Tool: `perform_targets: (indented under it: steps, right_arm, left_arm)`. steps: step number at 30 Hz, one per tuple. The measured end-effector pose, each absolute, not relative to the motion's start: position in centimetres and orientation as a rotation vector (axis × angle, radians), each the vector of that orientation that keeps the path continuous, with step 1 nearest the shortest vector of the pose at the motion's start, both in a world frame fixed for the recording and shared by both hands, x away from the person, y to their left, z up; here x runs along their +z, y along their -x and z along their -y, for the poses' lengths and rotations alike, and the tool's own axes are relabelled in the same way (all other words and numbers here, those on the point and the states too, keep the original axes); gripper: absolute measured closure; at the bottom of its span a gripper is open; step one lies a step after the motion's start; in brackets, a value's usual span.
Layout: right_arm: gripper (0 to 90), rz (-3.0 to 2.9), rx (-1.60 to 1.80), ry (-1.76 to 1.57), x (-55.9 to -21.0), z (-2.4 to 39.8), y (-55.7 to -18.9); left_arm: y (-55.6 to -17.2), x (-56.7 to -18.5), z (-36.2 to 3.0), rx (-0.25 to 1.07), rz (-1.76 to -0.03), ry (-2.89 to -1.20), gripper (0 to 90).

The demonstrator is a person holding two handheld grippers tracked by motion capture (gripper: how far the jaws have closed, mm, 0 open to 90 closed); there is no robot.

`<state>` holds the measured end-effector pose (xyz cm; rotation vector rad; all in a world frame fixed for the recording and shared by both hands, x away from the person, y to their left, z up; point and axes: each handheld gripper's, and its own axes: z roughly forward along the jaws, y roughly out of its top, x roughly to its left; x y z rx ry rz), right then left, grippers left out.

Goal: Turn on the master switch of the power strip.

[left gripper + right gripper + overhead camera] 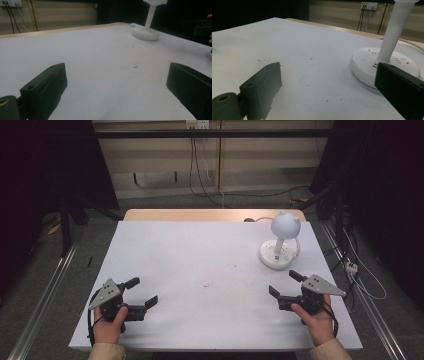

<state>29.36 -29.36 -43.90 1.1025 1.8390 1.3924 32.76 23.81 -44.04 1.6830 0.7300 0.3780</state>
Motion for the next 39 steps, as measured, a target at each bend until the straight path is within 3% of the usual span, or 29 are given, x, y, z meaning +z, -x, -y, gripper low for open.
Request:
perform_targets:
  steps: [23, 39]
  right_arm:
    - [9.0, -1.838, 1.342, -1.136, -43.6, 30.0, -31.4]
    - [19.0, -1.833, 1.336, -1.17, -43.4, 30.5, -32.8]
  left_arm:
    - [-32.7, -43.9, -23.7, 0.375, -0.722, -1.685, 2.7]
    - [-32.7, -43.8, -23.7, 0.379, -0.724, -1.681, 2.8]
